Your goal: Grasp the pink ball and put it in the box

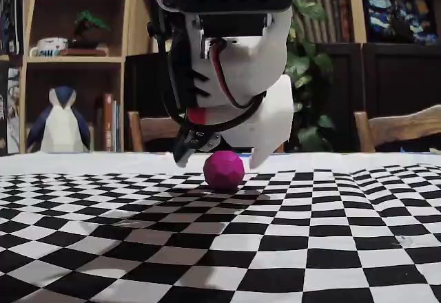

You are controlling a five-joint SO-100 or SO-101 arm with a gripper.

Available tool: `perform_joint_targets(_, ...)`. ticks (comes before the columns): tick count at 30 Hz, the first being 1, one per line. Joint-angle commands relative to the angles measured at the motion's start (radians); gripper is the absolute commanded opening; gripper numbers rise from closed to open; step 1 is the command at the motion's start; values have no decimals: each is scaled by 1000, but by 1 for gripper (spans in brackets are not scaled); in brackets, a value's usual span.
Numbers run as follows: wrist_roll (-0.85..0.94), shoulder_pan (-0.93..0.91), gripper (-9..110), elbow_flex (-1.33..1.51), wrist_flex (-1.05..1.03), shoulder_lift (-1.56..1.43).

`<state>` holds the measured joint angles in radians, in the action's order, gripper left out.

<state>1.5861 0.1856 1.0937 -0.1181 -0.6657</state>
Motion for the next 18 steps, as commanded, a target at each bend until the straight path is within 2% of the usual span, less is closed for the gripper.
perform_joint_targets(1,6,-12,29,-48,-3,-5)
perform_joint_targets(18,6,-18,29,-52,-3,-2)
